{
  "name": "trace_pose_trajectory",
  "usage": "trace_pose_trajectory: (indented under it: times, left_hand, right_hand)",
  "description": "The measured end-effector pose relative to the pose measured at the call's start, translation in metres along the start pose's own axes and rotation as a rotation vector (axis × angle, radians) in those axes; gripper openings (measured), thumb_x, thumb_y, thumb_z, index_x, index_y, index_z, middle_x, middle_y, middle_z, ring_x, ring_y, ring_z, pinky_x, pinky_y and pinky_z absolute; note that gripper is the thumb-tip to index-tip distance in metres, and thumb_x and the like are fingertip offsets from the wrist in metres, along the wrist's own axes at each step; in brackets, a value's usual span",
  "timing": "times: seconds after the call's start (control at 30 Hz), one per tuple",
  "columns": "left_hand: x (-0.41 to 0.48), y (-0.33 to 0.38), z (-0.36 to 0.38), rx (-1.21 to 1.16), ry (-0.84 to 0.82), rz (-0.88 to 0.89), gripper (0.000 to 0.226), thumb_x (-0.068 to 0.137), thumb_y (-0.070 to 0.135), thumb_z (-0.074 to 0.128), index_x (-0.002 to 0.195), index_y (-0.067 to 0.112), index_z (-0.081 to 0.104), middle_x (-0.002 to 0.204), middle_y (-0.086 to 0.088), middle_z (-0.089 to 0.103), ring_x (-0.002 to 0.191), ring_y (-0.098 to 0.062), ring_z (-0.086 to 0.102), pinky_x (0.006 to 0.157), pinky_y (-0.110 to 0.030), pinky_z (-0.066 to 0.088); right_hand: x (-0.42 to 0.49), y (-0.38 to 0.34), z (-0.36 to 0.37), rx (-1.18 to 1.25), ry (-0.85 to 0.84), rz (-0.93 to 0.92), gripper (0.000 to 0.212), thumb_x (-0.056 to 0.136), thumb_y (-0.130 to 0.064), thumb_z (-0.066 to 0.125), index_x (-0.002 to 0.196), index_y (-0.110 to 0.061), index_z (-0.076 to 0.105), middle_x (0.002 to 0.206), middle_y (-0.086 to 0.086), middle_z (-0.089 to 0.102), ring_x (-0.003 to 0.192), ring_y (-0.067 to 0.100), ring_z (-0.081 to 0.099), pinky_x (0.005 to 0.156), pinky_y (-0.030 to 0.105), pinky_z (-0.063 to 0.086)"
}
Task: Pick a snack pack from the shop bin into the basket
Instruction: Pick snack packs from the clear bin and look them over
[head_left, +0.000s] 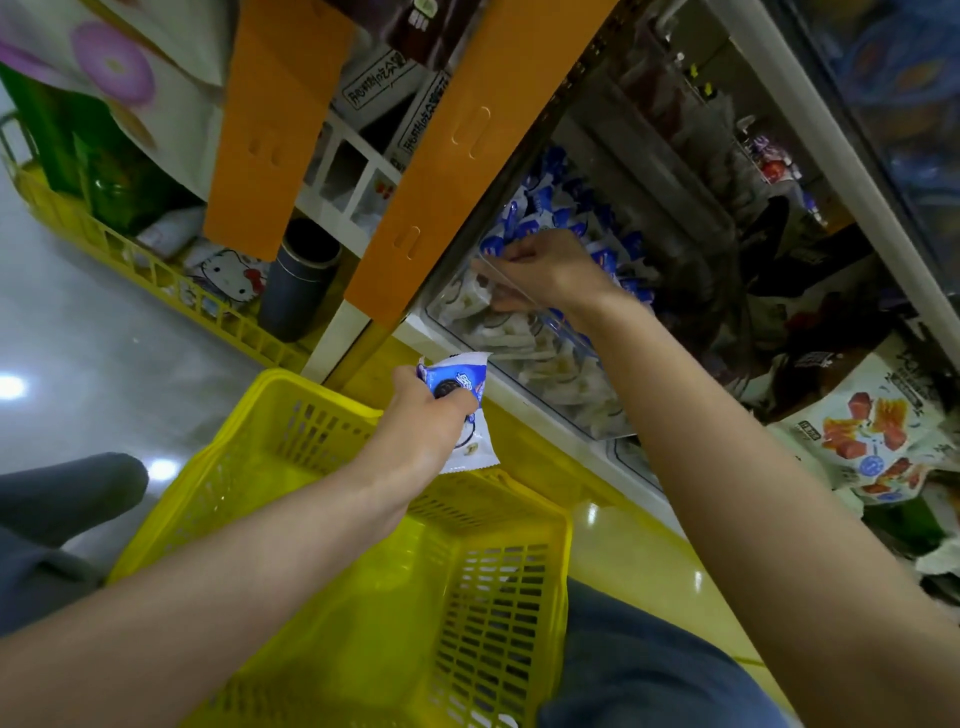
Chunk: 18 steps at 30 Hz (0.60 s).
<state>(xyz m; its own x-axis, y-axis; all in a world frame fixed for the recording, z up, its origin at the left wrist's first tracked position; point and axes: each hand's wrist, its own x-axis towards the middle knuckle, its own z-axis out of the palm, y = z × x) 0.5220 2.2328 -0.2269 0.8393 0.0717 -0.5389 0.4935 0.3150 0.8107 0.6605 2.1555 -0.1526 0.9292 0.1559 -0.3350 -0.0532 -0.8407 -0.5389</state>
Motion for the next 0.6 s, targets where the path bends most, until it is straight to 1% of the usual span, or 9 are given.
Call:
trace_pose_trajectory:
  times: [0.1,0.2,0.27,0.3,0.37,0.4,0.47,0.53,0.6]
  left_hand:
    - [-0.002,-0.003,0.003,0.025,-0.038,-0.009,0.019,0.091,0.014,0.051,0.101,0.013,0.035,0.070,-0.001,0.045,0.054,-0.010,0.041,0.031,-0.007,0.029]
    - [-0.004,-0.005,0.004,0.017,-0.066,-0.020,0.011,0.091,0.016,0.051,0.092,0.017,0.039,0.068,0.000,0.046,0.054,-0.009,0.042,0.032,-0.007,0.030]
    - [-0.004,-0.005,0.004,0.005,-0.078,-0.043,0.010,0.092,0.019,0.050,0.089,0.020,0.040,0.066,0.000,0.048,0.054,-0.009,0.046,0.036,-0.010,0.034]
    - [-0.004,-0.005,0.004,-0.010,-0.082,-0.052,0.010,0.092,0.019,0.050,0.086,0.021,0.041,0.066,0.000,0.050,0.055,-0.009,0.048,0.042,-0.015,0.038]
    - [-0.004,-0.006,0.006,-0.048,-0.096,-0.062,0.012,0.092,0.019,0.050,0.082,0.022,0.043,0.070,0.000,0.055,0.060,-0.011,0.052,0.054,-0.023,0.039]
    - [-0.004,-0.007,0.008,-0.060,-0.108,-0.059,0.013,0.092,0.018,0.050,0.081,0.022,0.044,0.071,0.000,0.056,0.062,-0.012,0.053,0.057,-0.025,0.039]
    - [-0.005,-0.010,0.012,-0.049,-0.137,-0.041,0.015,0.092,0.017,0.050,0.079,0.022,0.046,0.073,0.000,0.058,0.064,-0.013,0.054,0.059,-0.026,0.039]
    - [-0.007,-0.015,0.014,-0.003,-0.174,-0.002,0.019,0.092,0.015,0.051,0.076,0.022,0.045,0.072,0.001,0.057,0.064,-0.012,0.053,0.060,-0.026,0.038]
    - [-0.008,-0.020,0.016,0.064,-0.223,0.058,0.021,0.092,0.011,0.051,0.076,0.022,0.045,0.073,0.002,0.056,0.066,-0.011,0.052,0.062,-0.024,0.039]
  right_hand:
    - [-0.010,-0.002,-0.004,-0.044,0.006,-0.007,0.045,0.088,-0.036,0.060,0.104,0.007,0.062,0.100,0.021,0.069,0.080,0.021,0.070,0.078,0.030,0.057]
    - [-0.035,0.002,-0.007,-0.035,0.223,-0.127,0.031,0.092,-0.034,0.054,0.110,-0.011,0.062,0.098,0.001,0.068,0.092,0.013,0.065,0.089,0.034,0.053]
    - [-0.061,0.012,-0.004,0.091,0.454,-0.309,0.016,0.094,-0.025,0.052,0.108,-0.019,0.059,0.096,-0.009,0.064,0.091,0.007,0.063,0.083,0.030,0.054]
    - [-0.076,0.020,0.000,0.143,0.545,-0.394,0.012,0.094,-0.020,0.052,0.104,-0.021,0.057,0.093,-0.011,0.062,0.087,0.006,0.062,0.077,0.028,0.054]
    - [-0.103,0.041,0.015,0.194,0.601,-0.478,0.010,0.093,-0.014,0.051,0.101,-0.021,0.055,0.086,-0.011,0.059,0.077,0.002,0.057,0.067,0.022,0.049]
    - [-0.114,0.053,0.024,0.204,0.576,-0.466,0.011,0.093,-0.013,0.052,0.100,-0.021,0.054,0.084,-0.012,0.057,0.074,-0.001,0.054,0.066,0.017,0.045]
    - [-0.129,0.073,0.042,0.219,0.450,-0.345,0.012,0.093,-0.015,0.052,0.103,-0.022,0.053,0.087,-0.013,0.056,0.077,-0.003,0.053,0.069,0.011,0.041]
    - [-0.135,0.086,0.053,0.290,0.250,-0.195,0.007,0.094,-0.017,0.050,0.098,-0.020,0.056,0.086,-0.009,0.059,0.077,-0.001,0.055,0.071,0.012,0.042]
    - [-0.135,0.090,0.055,0.435,0.117,-0.085,0.012,0.094,-0.014,0.049,0.088,-0.016,0.060,0.080,-0.004,0.061,0.073,0.003,0.056,0.067,0.018,0.048]
